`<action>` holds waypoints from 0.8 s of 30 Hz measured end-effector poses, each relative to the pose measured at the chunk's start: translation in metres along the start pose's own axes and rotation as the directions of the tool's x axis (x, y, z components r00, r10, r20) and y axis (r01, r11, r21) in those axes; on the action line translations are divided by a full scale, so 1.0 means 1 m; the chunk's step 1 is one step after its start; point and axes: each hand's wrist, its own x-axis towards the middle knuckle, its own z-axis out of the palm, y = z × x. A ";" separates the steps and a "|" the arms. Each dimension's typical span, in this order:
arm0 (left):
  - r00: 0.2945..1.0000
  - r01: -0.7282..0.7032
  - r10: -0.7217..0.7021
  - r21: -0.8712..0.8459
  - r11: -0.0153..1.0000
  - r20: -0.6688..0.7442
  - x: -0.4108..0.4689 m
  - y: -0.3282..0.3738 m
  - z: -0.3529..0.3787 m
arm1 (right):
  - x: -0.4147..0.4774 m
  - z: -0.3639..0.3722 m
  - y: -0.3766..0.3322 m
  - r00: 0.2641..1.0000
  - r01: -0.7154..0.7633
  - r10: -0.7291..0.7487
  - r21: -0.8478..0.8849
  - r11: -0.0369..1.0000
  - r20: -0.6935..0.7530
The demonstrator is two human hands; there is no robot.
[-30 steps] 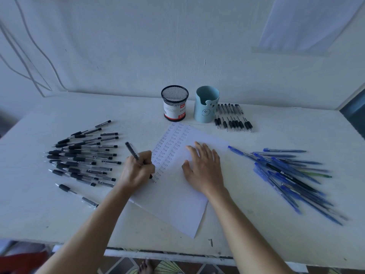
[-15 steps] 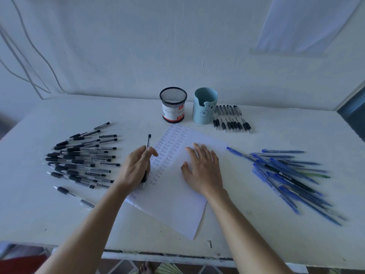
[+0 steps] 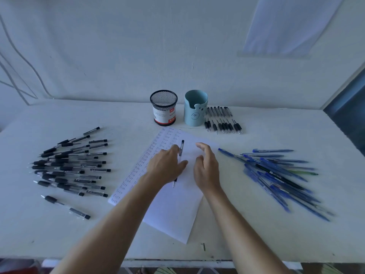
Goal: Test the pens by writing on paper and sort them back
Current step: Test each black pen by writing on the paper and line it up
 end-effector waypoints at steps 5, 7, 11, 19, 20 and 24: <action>0.999 0.004 -0.005 0.020 1.000 0.054 0.002 0.012 0.002 | 0.002 -0.001 0.002 1.000 0.007 -0.007 0.025 1.000 -0.018; 0.999 0.020 -0.019 -0.021 1.000 0.042 0.004 0.008 0.000 | 0.002 -0.001 0.001 0.999 0.051 -0.050 0.018 0.999 -0.011; 0.968 0.000 -0.035 -0.140 0.990 -0.247 0.020 -0.016 0.001 | 0.006 0.003 0.004 0.993 0.108 -0.106 -0.049 0.993 0.051; 0.979 -0.045 0.069 0.128 0.991 -0.192 0.031 -0.046 0.014 | 0.002 0.014 0.005 0.996 0.087 -0.083 -0.179 0.980 0.027; 0.978 -0.044 0.069 0.131 0.990 -0.196 0.031 -0.045 0.014 | 0.002 0.015 0.003 0.997 0.082 -0.082 -0.188 0.979 0.008; 0.979 -0.028 0.056 0.142 0.989 -0.196 0.033 -0.046 0.015 | 0.004 0.010 -0.009 0.989 0.060 -0.120 -0.502 0.863 -0.086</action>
